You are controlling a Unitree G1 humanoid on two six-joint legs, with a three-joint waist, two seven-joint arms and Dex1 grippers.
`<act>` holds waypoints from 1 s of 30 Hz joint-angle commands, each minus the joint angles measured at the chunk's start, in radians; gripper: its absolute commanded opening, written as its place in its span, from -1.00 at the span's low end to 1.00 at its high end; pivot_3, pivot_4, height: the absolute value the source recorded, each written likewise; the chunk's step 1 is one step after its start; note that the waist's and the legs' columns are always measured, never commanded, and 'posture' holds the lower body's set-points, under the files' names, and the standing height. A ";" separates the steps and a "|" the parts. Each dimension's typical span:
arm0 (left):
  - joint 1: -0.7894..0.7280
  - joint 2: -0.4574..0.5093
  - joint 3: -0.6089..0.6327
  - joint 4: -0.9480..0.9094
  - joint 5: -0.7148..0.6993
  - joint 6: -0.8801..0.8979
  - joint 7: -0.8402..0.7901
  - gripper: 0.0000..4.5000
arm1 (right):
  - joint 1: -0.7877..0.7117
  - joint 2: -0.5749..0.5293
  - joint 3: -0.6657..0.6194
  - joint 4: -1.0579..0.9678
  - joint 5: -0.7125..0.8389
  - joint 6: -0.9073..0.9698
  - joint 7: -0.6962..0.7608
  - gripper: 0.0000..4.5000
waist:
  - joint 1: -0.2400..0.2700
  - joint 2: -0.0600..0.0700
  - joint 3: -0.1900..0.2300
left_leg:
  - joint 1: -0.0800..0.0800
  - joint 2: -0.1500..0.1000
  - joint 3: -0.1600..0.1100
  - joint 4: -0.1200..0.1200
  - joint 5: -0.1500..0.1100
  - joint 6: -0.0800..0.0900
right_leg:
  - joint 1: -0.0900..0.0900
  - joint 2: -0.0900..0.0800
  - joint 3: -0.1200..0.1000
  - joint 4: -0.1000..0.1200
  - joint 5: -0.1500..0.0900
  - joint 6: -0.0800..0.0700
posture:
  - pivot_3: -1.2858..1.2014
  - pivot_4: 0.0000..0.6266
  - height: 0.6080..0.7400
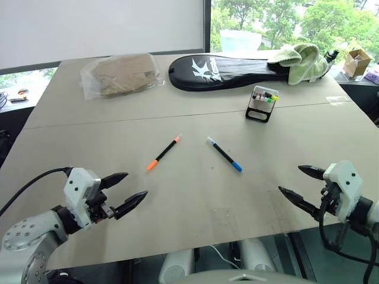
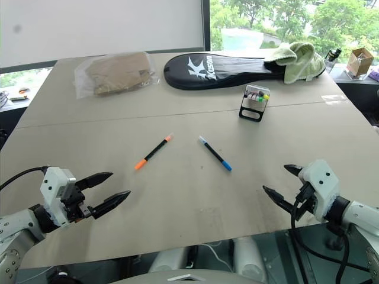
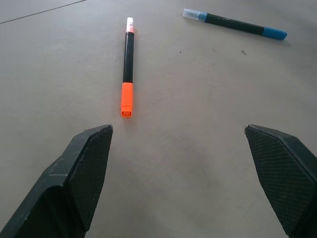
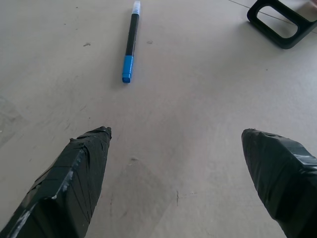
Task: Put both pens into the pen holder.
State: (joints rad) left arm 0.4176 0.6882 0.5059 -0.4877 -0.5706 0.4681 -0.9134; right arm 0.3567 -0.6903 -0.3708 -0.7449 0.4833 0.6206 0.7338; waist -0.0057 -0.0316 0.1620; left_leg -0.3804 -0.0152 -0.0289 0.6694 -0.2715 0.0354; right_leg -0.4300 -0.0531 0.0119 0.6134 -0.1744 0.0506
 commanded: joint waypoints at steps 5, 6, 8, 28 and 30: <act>-0.076 0.011 -0.039 -0.046 -0.051 -0.033 -0.030 0.98 | -0.180 -0.015 0.094 -0.069 0.071 0.320 -0.191 1.00 | -0.001 0.000 0.000 | 0.000 0.000 0.000 0.001 0.000 0.000 | 0.000 0.000 0.000 -0.001 0.000 0.000 | 0.03 -0.52 1.00; -0.086 0.017 -0.047 -0.057 -0.053 -0.030 -0.032 0.98 | -0.239 -0.001 0.115 -0.059 0.084 0.377 -0.226 1.00 | -0.006 0.000 0.000 | 0.001 0.000 0.001 0.001 0.000 0.000 | 0.001 0.000 0.000 -0.001 0.000 0.000 | 0.03 -0.52 1.00; -0.100 0.031 -0.064 -0.069 -0.042 -0.039 -0.043 0.98 | -0.363 0.010 0.171 -0.029 0.116 0.506 -0.266 1.00 | -0.008 0.000 0.000 | 0.001 0.002 0.002 0.001 0.000 0.000 | 0.000 0.000 0.000 -0.002 0.000 0.000 | 0.03 -0.52 1.00; -0.142 0.121 -0.059 -0.042 -0.056 -0.153 -0.214 1.00 | -1.313 0.531 0.746 0.943 -0.172 0.735 -0.477 -0.05 | -0.015 0.007 0.004 | -0.005 -0.001 0.001 -0.003 0.000 0.000 | -0.005 0.000 -0.003 -0.005 0.004 -0.007 | 0.03 -0.52 1.00; -0.148 0.115 -0.061 -0.039 -0.056 -0.152 -0.204 1.00 | -1.323 0.539 0.775 0.997 -0.196 0.703 -0.455 -0.53 | -0.020 0.007 0.004 | -0.003 0.000 0.000 -0.003 0.000 0.000 | -0.003 0.001 -0.003 -0.005 0.004 -0.006 | 0.03 -0.52 1.00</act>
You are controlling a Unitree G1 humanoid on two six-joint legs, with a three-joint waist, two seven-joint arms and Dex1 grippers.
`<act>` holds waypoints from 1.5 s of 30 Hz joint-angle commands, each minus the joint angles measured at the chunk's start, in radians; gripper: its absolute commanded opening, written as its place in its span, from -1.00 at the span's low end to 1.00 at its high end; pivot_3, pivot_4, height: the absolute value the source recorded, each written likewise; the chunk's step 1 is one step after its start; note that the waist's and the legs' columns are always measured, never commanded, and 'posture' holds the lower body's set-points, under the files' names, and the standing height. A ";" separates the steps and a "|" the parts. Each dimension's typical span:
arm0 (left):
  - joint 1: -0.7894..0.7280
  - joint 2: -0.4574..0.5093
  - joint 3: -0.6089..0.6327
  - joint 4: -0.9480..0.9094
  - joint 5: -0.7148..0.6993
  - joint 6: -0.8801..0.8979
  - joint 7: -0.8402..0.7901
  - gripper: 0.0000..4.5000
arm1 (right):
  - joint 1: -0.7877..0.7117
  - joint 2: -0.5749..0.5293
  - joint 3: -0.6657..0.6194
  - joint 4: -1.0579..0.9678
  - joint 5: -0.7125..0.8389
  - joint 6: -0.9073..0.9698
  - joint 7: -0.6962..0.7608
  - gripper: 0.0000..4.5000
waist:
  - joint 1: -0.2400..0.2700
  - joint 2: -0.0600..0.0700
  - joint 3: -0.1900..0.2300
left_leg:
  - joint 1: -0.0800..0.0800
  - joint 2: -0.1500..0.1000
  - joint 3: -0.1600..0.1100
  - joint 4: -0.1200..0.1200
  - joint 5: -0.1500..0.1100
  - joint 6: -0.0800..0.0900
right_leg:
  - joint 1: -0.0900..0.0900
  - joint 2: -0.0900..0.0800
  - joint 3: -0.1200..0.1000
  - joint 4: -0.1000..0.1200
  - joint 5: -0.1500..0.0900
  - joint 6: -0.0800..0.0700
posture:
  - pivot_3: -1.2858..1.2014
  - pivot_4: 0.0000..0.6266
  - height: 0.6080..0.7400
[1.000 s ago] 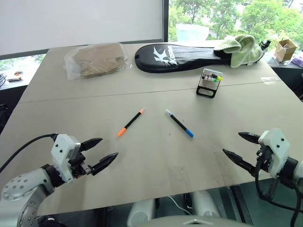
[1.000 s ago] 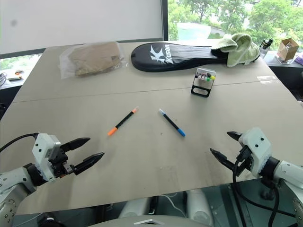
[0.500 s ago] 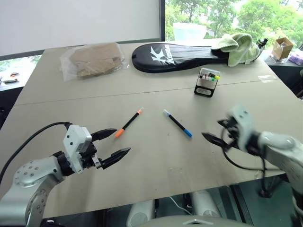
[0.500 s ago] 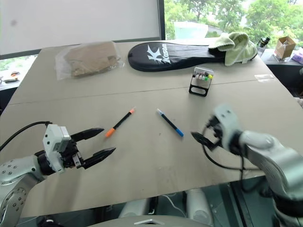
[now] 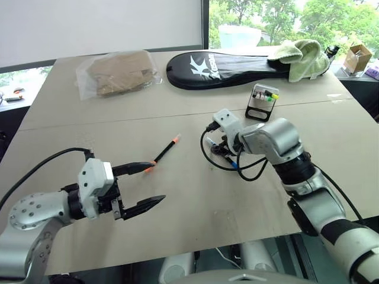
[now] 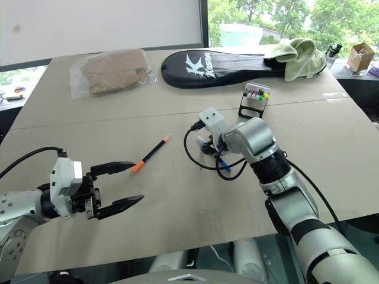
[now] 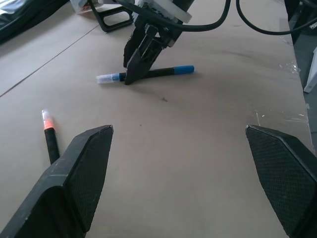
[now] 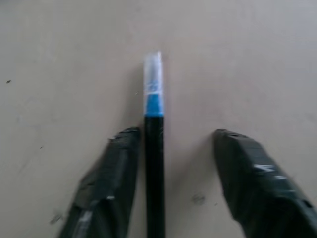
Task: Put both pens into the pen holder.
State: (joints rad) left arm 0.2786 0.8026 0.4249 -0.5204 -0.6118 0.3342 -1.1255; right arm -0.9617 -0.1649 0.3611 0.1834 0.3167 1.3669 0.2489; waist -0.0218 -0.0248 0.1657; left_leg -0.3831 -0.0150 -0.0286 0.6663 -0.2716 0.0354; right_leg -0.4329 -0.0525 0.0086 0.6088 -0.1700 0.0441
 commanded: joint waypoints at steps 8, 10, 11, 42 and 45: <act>-0.013 -0.026 -0.004 -0.024 -0.012 -0.021 0.054 1.00 | 0.019 -0.034 0.050 0.005 -0.057 -0.103 0.129 -0.99 | -0.022 0.002 -0.001 | 0.004 0.002 -0.002 0.000 0.000 0.000 | 0.002 0.004 -0.001 0.002 0.001 -0.002 | 0.03 -0.52 1.00; -0.028 -0.047 -0.006 -0.032 -0.029 -0.003 0.097 1.00 | 0.063 -0.044 -0.132 -0.119 0.014 -0.158 0.152 -0.99 | -0.013 0.002 -0.001 | 0.002 0.002 -0.003 0.000 0.000 0.000 | 0.002 0.003 -0.002 0.001 0.002 -0.002 | 0.03 -0.52 1.00; -0.033 -0.056 -0.008 -0.037 -0.036 0.005 0.116 1.00 | 0.092 -0.045 -0.237 -0.188 0.071 -0.205 0.178 -0.99 | -0.012 0.003 -0.001 | 0.000 0.002 -0.004 0.000 0.000 0.000 | 0.002 0.002 -0.002 0.000 0.002 -0.002 | 0.03 -0.52 1.00; -0.225 -0.133 -0.147 0.001 -0.054 0.073 0.281 1.00 | 0.252 -0.424 0.058 -0.313 0.063 -0.151 0.355 -0.58 | -0.012 0.005 0.002 | 0.000 0.001 -0.002 0.000 0.000 0.001 | 0.001 0.001 -0.001 -0.001 -0.001 0.002 | 0.03 -0.52 1.00; -0.216 -0.137 -0.146 0.000 -0.051 0.068 0.280 1.00 | 0.226 -0.411 0.106 -0.262 0.013 -0.174 0.350 -0.08 | -0.015 0.003 0.001 | 0.001 0.001 -0.002 0.001 0.000 0.001 | 0.003 0.002 -0.001 -0.001 -0.001 0.002 | 0.03 -0.52 1.00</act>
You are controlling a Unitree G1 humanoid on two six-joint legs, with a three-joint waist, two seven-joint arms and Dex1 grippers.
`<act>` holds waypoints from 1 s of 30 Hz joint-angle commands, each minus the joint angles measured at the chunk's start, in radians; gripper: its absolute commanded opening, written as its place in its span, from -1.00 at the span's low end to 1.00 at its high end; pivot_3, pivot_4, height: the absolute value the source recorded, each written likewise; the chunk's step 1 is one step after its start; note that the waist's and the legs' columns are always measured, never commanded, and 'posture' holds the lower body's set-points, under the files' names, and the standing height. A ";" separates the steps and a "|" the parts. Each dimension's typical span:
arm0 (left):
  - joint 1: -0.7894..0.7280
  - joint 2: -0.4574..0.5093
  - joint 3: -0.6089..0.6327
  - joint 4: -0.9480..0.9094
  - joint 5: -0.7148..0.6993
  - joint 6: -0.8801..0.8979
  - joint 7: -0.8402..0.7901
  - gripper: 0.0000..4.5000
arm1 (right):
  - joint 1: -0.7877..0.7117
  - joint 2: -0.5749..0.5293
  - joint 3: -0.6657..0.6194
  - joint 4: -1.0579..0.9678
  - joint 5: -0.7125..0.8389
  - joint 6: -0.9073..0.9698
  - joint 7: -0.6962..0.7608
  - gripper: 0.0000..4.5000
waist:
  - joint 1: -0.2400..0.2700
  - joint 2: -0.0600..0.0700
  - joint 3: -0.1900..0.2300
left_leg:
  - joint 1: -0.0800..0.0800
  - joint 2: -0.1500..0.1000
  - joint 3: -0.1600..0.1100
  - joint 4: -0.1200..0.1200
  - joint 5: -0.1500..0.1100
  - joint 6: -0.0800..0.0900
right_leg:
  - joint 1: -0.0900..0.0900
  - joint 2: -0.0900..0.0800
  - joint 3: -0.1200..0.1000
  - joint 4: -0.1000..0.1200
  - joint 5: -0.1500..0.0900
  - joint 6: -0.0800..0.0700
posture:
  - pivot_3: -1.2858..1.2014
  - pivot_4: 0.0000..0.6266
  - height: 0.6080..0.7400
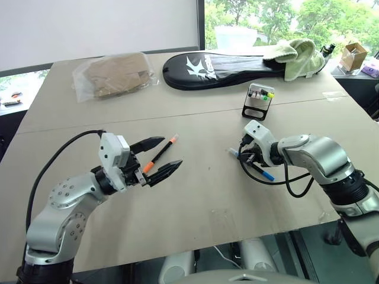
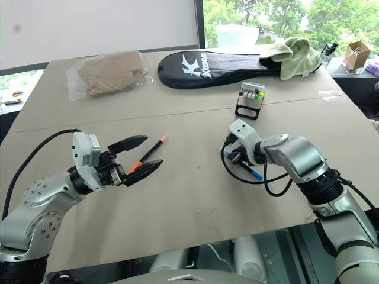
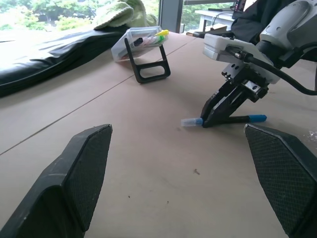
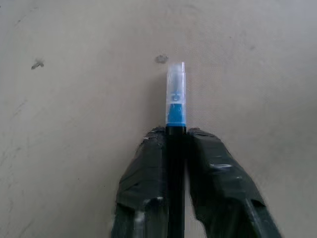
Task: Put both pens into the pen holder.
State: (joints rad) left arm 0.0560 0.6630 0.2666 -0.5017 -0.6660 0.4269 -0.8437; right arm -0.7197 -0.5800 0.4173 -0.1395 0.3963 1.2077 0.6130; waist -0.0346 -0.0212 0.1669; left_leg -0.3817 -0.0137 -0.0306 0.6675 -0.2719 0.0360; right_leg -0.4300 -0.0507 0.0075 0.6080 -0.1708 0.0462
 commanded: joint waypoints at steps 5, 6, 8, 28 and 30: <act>0.023 -0.004 0.010 -0.022 0.010 -0.036 0.001 1.00 | -0.092 0.107 0.052 0.132 -0.092 0.147 -0.093 0.50 | -0.011 -0.008 -0.006 | 0.005 0.002 0.002 0.001 0.000 0.000 | 0.003 0.002 0.002 0.001 0.001 -0.001 | 0.03 -0.52 1.00; 0.027 -0.007 0.009 -0.023 0.009 -0.037 0.004 1.00 | -0.117 0.142 0.046 0.159 -0.097 0.193 -0.113 0.50 | -0.011 -0.009 -0.007 | 0.007 0.004 0.003 0.001 0.000 0.000 | 0.004 0.003 0.003 0.002 0.001 -0.002 | 0.03 -0.52 1.00; 0.034 -0.012 0.007 -0.027 0.011 -0.040 0.008 1.00 | -0.157 0.193 0.035 0.219 -0.107 0.253 -0.139 0.50 | -0.010 -0.009 -0.007 | 0.009 0.004 0.003 0.001 0.000 0.000 | 0.005 0.003 0.002 0.002 0.001 -0.002 | 0.03 -0.52 1.00; 0.082 -0.038 0.013 -0.067 0.014 -0.053 0.059 1.00 | -0.182 0.208 -0.629 0.039 0.099 -0.129 -0.125 -0.97 | -0.001 0.000 0.002 | -0.003 0.003 0.002 0.000 0.000 -0.001 | -0.005 0.001 0.001 0.000 0.005 0.003 | 0.03 -0.52 1.00; 0.063 -0.043 0.005 -0.059 0.013 -0.051 0.067 1.00 | -0.180 0.237 -0.708 0.037 0.079 -0.323 -0.173 -0.97 | 0.001 0.000 0.002 | -0.006 0.003 0.002 -0.001 0.000 -0.001 | -0.009 0.002 0.000 0.001 0.007 -0.001 | 0.03 -0.52 1.00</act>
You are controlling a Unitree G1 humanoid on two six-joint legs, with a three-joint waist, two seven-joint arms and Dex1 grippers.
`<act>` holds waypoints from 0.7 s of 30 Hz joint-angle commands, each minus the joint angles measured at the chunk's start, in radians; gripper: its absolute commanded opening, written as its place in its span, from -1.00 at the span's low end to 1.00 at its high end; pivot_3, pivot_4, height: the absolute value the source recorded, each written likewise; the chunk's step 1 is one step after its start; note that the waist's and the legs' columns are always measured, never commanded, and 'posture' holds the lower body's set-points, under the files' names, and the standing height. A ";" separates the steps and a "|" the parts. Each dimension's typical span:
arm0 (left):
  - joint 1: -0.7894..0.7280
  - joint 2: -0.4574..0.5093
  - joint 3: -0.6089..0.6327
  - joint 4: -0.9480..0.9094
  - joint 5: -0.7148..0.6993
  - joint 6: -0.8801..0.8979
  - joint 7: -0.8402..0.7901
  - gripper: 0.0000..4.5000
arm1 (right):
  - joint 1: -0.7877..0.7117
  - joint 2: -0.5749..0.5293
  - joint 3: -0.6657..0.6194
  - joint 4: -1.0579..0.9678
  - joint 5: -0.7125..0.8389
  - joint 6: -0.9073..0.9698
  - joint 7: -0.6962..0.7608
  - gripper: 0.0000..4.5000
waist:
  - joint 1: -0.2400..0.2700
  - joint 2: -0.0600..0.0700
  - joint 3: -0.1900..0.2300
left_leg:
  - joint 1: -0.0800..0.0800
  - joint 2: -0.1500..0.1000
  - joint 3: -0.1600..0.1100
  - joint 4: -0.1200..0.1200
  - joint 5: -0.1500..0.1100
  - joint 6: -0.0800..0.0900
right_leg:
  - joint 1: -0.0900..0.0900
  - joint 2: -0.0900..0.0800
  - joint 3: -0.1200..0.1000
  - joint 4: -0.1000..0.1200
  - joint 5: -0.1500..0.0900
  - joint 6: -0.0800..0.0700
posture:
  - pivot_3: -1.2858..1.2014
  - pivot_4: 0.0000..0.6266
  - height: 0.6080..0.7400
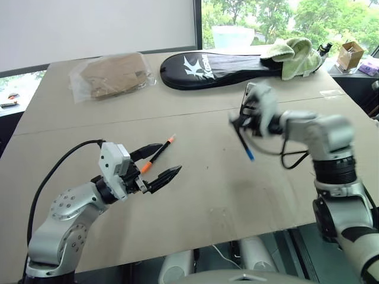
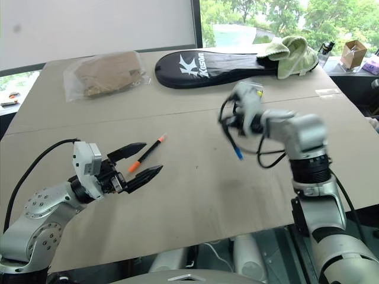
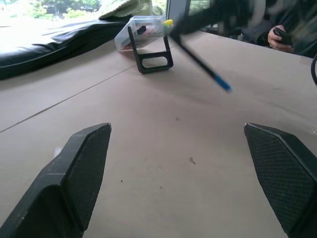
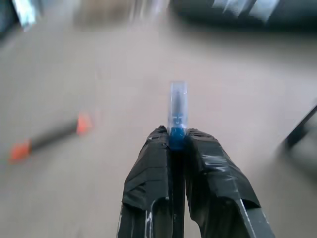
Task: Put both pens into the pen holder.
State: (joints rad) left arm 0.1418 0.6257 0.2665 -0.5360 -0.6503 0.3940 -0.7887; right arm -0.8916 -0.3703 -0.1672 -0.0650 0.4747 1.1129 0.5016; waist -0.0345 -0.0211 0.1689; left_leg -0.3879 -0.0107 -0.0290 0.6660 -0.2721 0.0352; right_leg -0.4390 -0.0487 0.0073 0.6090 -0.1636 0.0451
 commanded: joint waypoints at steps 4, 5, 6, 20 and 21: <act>-0.085 -0.013 -0.025 0.006 0.003 -0.014 0.017 1.00 | -0.007 0.088 -0.133 0.050 -0.103 -0.616 -0.119 -0.97 | -0.003 0.000 0.000 | -0.009 0.000 -0.001 -0.005 0.000 -0.001 | -0.010 -0.001 -0.001 -0.001 0.000 0.000 | 0.03 -0.52 1.00; -0.103 -0.014 -0.032 0.015 0.004 -0.015 0.015 1.00 | -0.002 0.091 -0.103 0.093 -0.147 -0.716 -0.114 -0.97 | -0.003 0.000 0.000 | -0.009 0.000 0.001 -0.005 0.002 -0.004 | -0.010 -0.001 0.000 -0.001 0.000 0.000 | 0.03 -0.52 1.00; -0.119 -0.014 -0.037 0.023 0.005 -0.014 0.014 1.00 | 0.004 0.101 -0.085 0.131 -0.170 -0.808 -0.098 -0.97 | -0.004 0.000 0.000 | -0.009 -0.001 0.002 -0.005 0.002 -0.004 | -0.010 -0.001 0.000 -0.001 0.000 0.000 | 0.03 -0.52 1.00; -0.190 -0.008 -0.022 0.039 -0.005 0.001 0.035 1.00 | -0.144 0.170 -0.029 0.878 -0.357 -1.591 -0.177 -0.97 | -0.007 0.001 0.001 | -0.007 -0.002 0.004 -0.005 0.003 -0.006 | -0.009 -0.002 0.004 -0.001 0.000 0.000 | 0.03 -0.52 1.00; -0.186 -0.008 -0.020 0.033 -0.007 0.002 0.038 1.00 | -0.149 0.168 -0.025 0.906 -0.367 -1.618 -0.182 -0.97 | -0.007 0.001 0.001 | -0.007 -0.002 0.004 -0.005 0.003 -0.006 | -0.009 -0.002 0.004 -0.001 0.000 0.000 | 0.03 -0.52 1.00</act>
State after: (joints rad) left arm -0.0493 0.6158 0.2261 -0.4582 -0.6425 0.4005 -0.7571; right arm -1.0156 -0.1904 -0.1991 0.8214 0.1211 -0.4359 0.3347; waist -0.0411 -0.0200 0.1697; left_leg -0.3947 -0.0127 -0.0251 0.6606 -0.2689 0.0294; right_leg -0.4477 -0.0506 0.0117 0.6079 -0.1633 0.0448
